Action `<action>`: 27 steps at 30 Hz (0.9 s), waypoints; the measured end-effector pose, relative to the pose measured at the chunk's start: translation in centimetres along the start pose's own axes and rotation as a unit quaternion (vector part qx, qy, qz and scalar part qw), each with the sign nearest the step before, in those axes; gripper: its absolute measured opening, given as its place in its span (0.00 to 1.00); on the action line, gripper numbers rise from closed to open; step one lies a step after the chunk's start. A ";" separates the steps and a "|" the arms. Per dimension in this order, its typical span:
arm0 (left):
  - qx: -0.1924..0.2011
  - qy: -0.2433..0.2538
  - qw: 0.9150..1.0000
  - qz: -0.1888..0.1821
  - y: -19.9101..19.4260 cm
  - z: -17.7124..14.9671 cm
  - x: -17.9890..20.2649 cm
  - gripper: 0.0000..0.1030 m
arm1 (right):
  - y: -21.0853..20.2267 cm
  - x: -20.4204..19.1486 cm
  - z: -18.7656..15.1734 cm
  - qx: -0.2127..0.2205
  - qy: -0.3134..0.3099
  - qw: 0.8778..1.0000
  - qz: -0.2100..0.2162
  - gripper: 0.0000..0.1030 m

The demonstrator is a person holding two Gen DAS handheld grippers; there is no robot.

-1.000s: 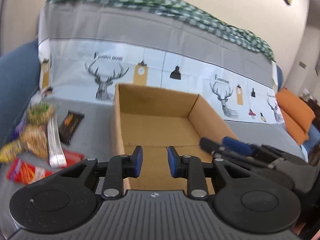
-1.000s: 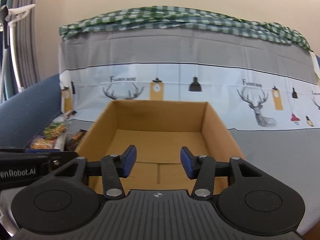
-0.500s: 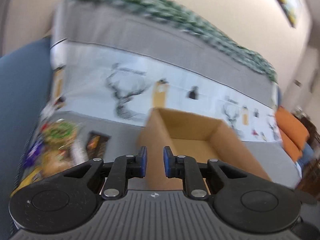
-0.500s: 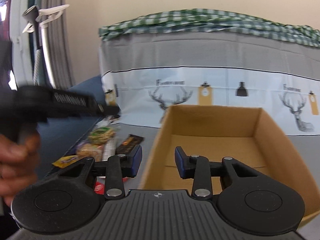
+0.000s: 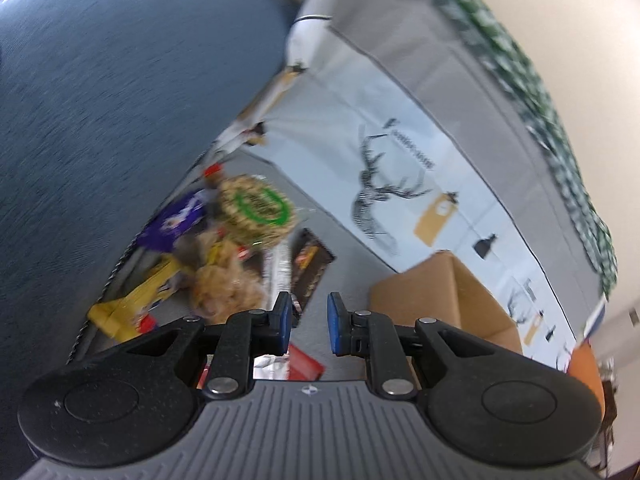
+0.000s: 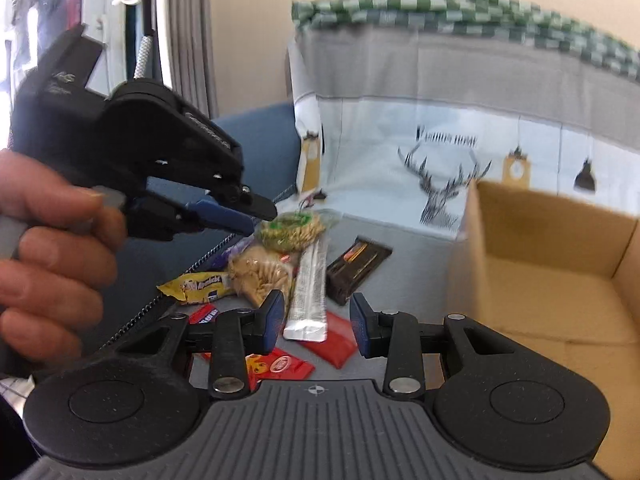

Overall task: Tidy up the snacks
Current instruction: 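Move the right tool to the silver bar while the left tool reaches the cookie bag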

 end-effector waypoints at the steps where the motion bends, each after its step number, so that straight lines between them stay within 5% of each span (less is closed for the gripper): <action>1: -0.002 -0.009 1.000 0.006 0.1 0.1 -0.4 0.20 | 0.7 0.0 0.0 -0.001 0.005 1.000 0.005 0.37; 12: -0.023 -0.035 0.996 0.083 1.8 0.1 -2.1 0.62 | 8.3 0.7 -1.3 -0.043 0.027 0.999 -0.015 0.45; 19: -0.032 -0.041 0.994 0.099 2.9 0.2 -2.2 0.65 | 11.5 -0.3 -1.6 -0.057 0.017 0.998 -0.012 0.61; 25: -0.039 -0.043 0.993 0.107 3.3 0.1 -2.5 0.65 | 13.6 0.1 -2.1 -0.078 0.021 0.996 -0.029 0.61; 27: -0.037 -0.047 0.993 0.104 3.4 0.1 -2.4 0.65 | 13.9 0.2 -2.0 -0.078 0.018 0.996 -0.030 0.49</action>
Point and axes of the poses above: each gripper's, at about its wrist camera, not at the fingertips, and y roughly the way its jaws point, x to its right, z to its top, the point moved 2 cm from there along y, roughly the way its jaws point, and after that the axes turned 9 degrees about y, right-handed, at the moved point
